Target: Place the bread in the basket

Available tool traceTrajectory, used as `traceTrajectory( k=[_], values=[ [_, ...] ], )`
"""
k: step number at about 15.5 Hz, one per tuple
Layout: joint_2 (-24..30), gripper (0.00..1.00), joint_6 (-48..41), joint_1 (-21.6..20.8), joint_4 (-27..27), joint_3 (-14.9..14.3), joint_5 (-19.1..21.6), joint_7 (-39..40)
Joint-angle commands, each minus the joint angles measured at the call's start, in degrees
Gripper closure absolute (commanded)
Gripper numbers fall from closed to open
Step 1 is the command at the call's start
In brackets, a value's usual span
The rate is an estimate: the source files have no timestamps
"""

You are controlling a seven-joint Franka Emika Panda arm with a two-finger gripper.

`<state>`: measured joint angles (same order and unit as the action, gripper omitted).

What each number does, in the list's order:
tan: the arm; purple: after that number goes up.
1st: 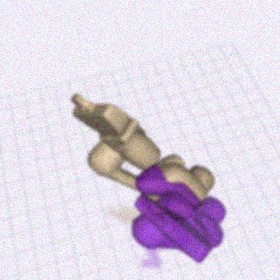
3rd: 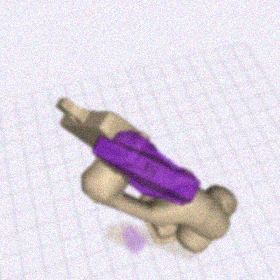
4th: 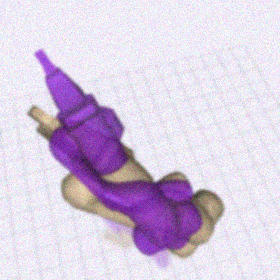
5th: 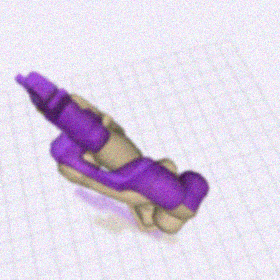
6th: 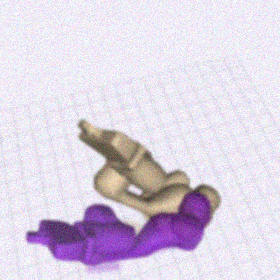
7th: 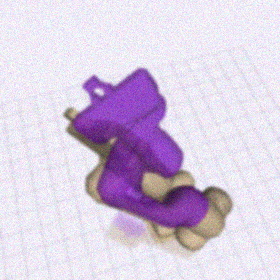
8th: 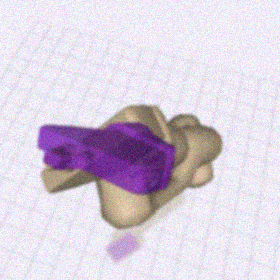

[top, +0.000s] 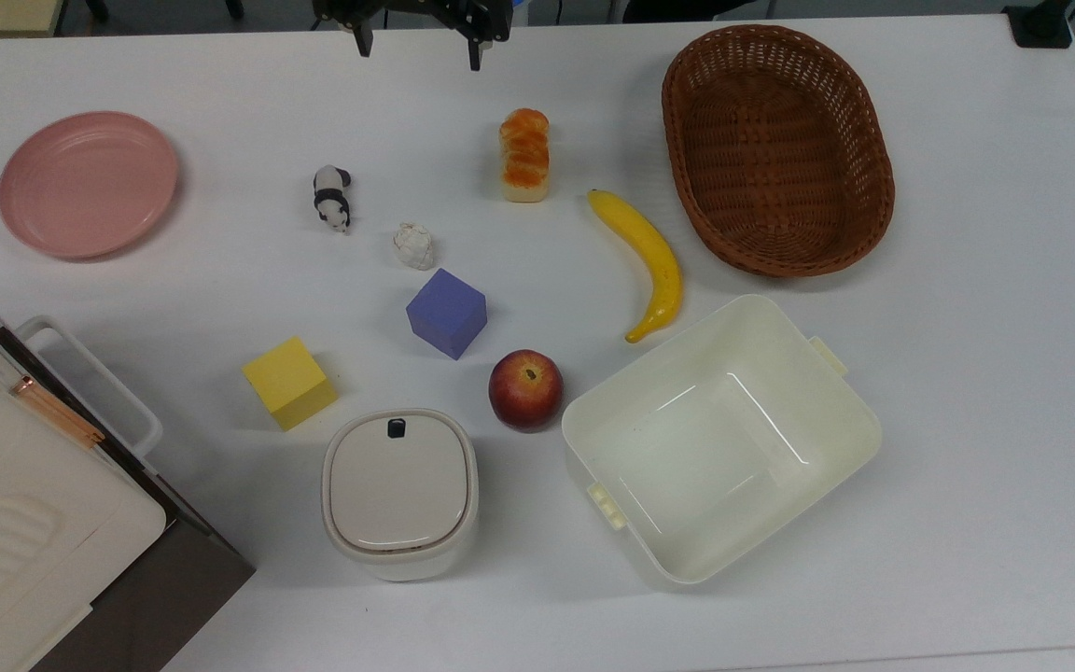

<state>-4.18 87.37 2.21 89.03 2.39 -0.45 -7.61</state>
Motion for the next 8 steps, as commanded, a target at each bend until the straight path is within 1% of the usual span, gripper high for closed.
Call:
traceTrajectory(
  k=[1,3,4,5,8],
  values=[
    [0.9,0.00,0.0,0.4,1.5,0.6,1.2,0.2],
    [1.5,0.00,0.7,0.4,2.3,0.8,1.2,0.3],
    [2.5,0.00,1.4,0.4,3.7,0.9,1.2,0.4],
    [4.3,0.00,3.8,0.5,6.4,0.9,1.2,0.3],
    [11.4,0.00,12.6,0.3,17.0,1.0,1.2,0.2]
  ],
)
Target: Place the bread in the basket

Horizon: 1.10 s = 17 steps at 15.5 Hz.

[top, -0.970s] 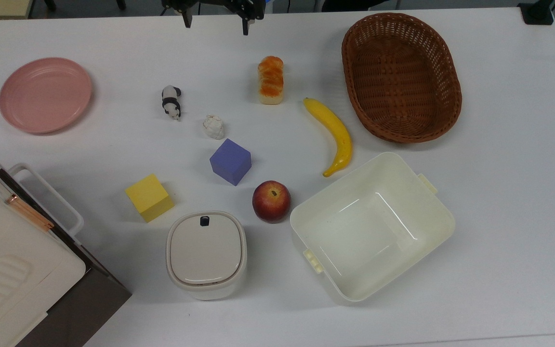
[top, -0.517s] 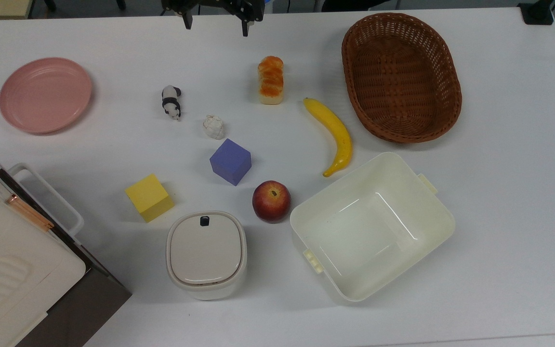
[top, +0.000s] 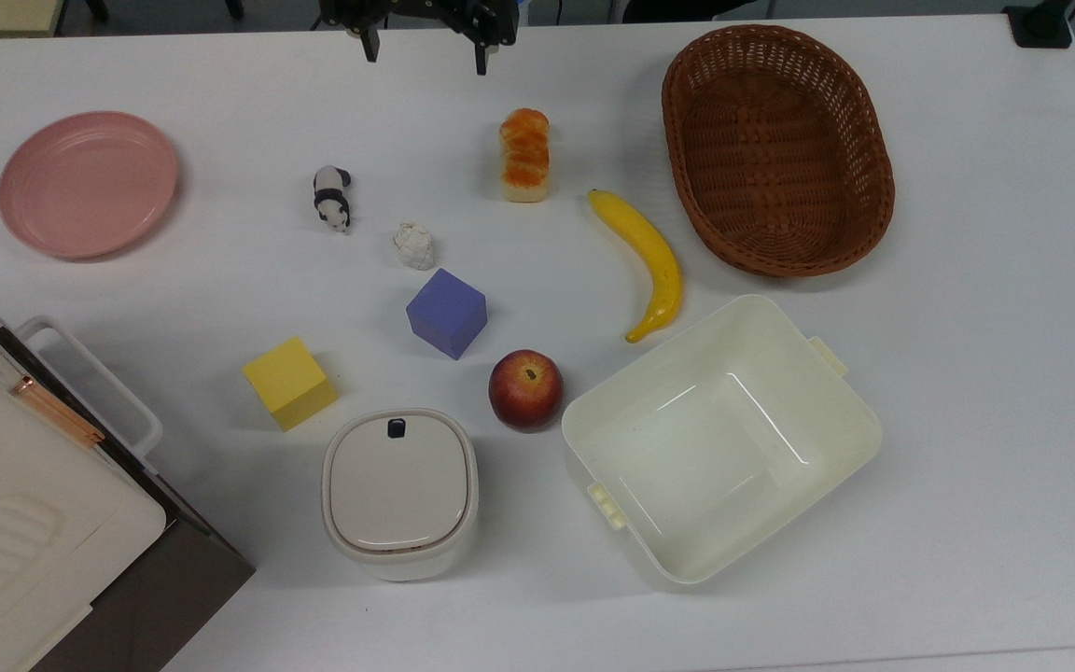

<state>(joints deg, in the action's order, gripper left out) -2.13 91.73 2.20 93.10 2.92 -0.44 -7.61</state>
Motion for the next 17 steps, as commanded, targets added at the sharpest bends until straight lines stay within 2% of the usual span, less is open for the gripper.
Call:
traceTrajectory(
  k=[1,6,8,12,16,17],
  values=[
    [10.8,0.00,9.6,0.1,15.2,0.5,1.1,0.1],
    [20.1,0.00,19.2,-3.7,31.1,0.5,1.1,-0.4],
    [21.8,0.00,21.0,-5.5,34.9,0.4,1.1,-0.5],
    [23.0,0.00,21.9,-6.9,40.5,0.2,1.1,-0.5],
    [21.2,0.00,22.2,-6.8,42.7,0.2,1.1,-0.5],
    [19.1,0.00,22.2,-6.9,42.5,0.2,1.1,-0.5]
  ],
)
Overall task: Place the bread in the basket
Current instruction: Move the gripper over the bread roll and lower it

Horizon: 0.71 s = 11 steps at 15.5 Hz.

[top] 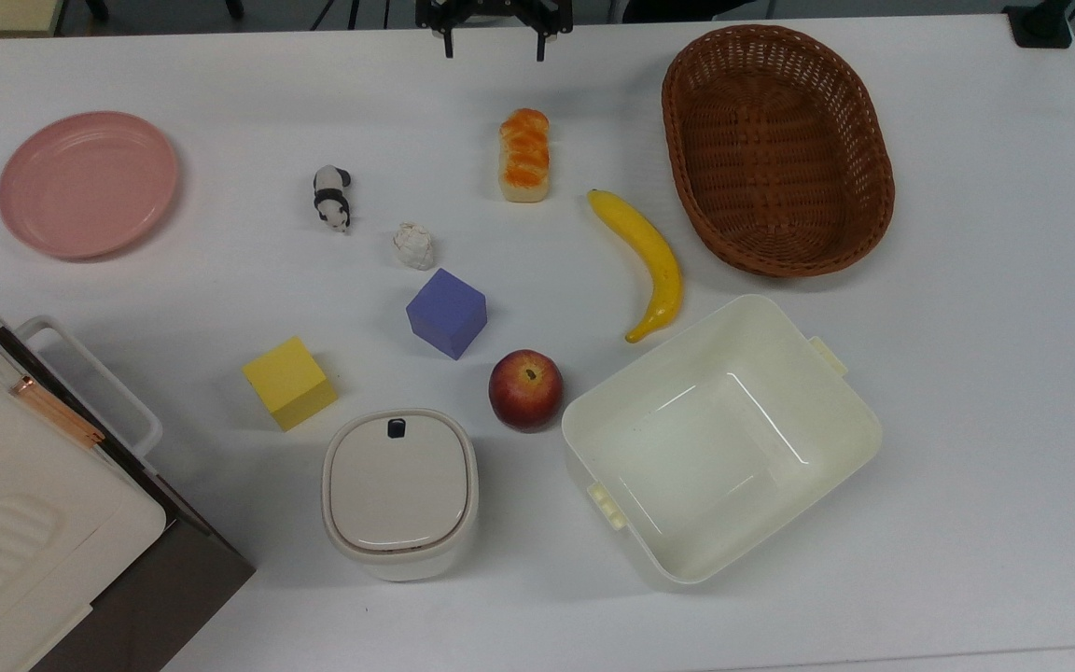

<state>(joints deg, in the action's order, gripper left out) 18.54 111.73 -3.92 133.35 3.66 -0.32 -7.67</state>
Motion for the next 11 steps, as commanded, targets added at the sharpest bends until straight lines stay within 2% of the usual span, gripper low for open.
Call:
traceTrajectory(
  k=[1,8,11],
  values=[
    [-3.0,0.00,2.2,-1.2,2.3,-0.5,1.0,-0.4],
    [-7.4,0.00,7.6,-1.9,2.8,-0.3,1.0,-1.4],
    [-9.5,0.00,11.0,-3.8,3.8,-0.2,1.0,-1.4]
  ],
)
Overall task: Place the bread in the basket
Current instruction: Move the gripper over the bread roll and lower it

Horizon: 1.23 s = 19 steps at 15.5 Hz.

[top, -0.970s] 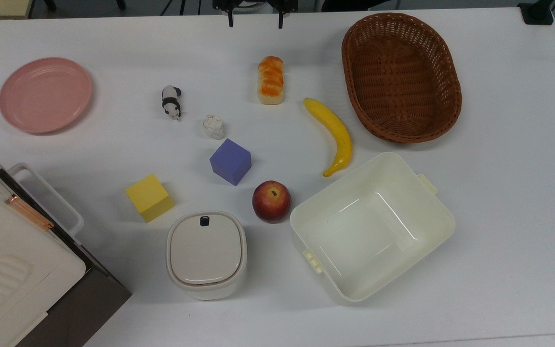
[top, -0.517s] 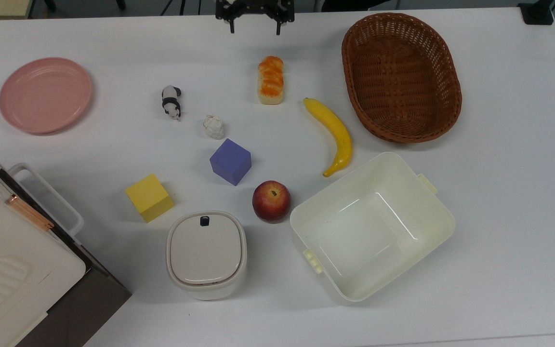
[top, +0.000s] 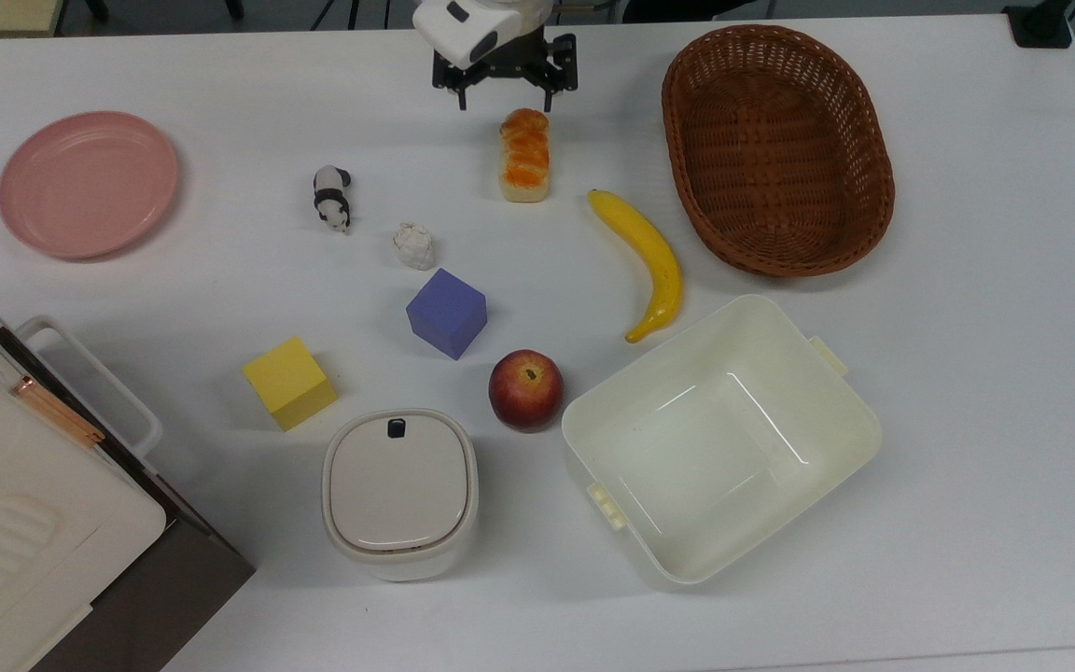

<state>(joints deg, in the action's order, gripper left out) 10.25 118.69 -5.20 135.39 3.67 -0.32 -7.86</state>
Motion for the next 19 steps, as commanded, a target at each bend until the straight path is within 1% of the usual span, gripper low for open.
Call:
traceTrajectory(
  k=[1,5,9,14,19],
  values=[
    [-1.4,0.00,5.4,-2.5,2.3,-0.2,1.0,-1.2],
    [-2.5,0.00,9.3,-2.7,3.9,-0.2,0.9,-1.2],
    [-3.2,0.00,10.1,-2.9,4.0,-0.2,0.9,-1.2],
    [-6.9,0.00,13.1,-3.0,3.8,-0.2,0.2,-1.2],
    [-8.5,0.00,13.9,-3.0,3.6,-0.2,-0.2,-1.2]
  ],
)
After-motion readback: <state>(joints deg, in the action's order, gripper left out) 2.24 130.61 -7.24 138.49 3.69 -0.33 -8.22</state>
